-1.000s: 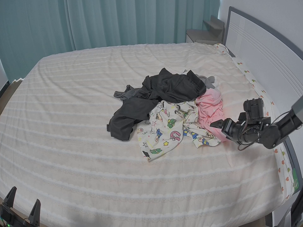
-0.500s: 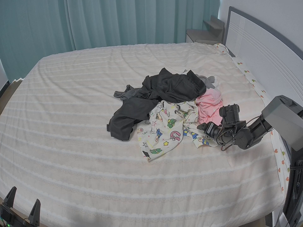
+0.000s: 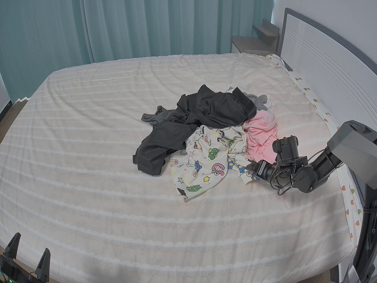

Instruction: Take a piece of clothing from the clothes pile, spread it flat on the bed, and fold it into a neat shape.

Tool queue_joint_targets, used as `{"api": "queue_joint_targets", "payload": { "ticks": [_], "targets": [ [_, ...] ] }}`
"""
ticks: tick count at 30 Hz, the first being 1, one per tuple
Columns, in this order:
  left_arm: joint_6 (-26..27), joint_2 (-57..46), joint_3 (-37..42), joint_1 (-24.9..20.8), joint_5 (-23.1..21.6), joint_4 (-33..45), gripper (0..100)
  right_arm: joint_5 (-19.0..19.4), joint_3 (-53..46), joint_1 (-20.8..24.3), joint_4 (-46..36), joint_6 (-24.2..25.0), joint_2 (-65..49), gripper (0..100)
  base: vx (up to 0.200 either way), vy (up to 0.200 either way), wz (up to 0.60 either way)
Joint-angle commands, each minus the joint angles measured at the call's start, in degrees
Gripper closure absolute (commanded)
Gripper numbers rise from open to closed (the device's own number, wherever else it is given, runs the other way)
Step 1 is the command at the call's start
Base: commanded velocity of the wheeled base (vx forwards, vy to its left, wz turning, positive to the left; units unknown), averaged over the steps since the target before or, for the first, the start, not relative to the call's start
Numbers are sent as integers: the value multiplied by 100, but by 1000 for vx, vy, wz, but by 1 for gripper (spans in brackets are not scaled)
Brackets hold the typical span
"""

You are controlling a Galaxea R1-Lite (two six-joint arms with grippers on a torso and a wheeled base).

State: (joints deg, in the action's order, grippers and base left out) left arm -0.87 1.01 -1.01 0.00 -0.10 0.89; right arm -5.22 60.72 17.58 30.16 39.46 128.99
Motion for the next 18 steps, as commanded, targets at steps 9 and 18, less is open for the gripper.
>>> {"api": "queue_joint_targets", "payload": {
  "ticks": [9, 18],
  "targets": [
    [-10, -57, 66, 0, 1, -1, 0, -331, -122, 334, 34, 167, -23, 0, 0, 0, 0],
    [-10, -57, 66, 0, 1, 8, 0, -779, 634, 220, 34, 246, 408, 0, 0, 0, 0]
  ]
}}
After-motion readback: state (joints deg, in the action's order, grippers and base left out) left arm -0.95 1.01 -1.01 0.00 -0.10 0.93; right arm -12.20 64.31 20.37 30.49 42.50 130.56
